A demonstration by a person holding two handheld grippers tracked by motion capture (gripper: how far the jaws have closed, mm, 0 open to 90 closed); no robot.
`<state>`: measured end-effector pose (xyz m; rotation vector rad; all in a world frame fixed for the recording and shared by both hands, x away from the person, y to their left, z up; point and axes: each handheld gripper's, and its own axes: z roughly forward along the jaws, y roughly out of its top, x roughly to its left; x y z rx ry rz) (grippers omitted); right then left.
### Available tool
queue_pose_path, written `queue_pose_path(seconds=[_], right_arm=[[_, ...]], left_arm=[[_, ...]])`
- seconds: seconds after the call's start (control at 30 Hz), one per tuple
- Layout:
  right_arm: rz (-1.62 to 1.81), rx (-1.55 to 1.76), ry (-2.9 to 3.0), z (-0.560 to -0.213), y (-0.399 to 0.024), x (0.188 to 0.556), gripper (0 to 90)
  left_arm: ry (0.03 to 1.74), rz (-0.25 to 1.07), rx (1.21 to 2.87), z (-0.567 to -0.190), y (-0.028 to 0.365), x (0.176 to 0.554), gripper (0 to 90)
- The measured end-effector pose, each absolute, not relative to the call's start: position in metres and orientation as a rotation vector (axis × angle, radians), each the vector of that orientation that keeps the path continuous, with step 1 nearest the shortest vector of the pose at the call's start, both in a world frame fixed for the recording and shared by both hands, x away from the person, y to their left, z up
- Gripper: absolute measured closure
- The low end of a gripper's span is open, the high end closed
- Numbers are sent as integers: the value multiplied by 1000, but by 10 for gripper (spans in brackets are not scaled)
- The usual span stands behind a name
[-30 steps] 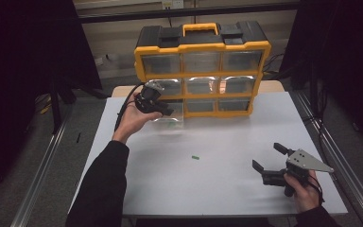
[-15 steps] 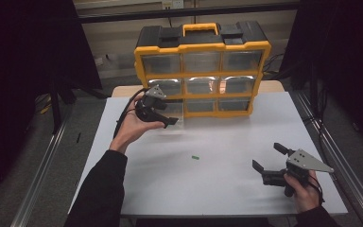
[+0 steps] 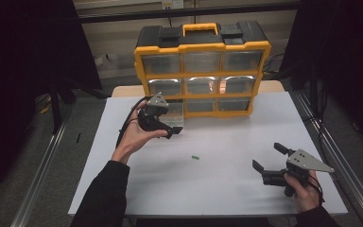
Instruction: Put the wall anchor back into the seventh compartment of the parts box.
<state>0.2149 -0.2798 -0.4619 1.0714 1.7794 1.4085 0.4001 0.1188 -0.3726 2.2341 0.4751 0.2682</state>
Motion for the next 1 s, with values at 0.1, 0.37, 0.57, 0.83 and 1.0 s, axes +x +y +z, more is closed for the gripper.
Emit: queue_pose_path(seconds=[0.1, 0.37, 0.57, 0.83, 1.0], right_arm=[[1408, 1072, 1778, -462, -280, 215, 6], [1408, 1073, 1778, -462, -280, 215, 6], [1408, 1071, 1779, -462, -280, 215, 6], [1410, 1071, 1780, -462, -280, 215, 6], [1411, 1070, 1780, -462, -279, 215, 6]], left_arm=[[477, 256, 2204, -374, 121, 393, 74], [474, 217, 2213, -384, 120, 383, 57], [443, 139, 2220, -392, 115, 378, 57], [405, 119, 2293, -403, 104, 376, 77], [386, 88, 2310, -410, 96, 375, 85]])
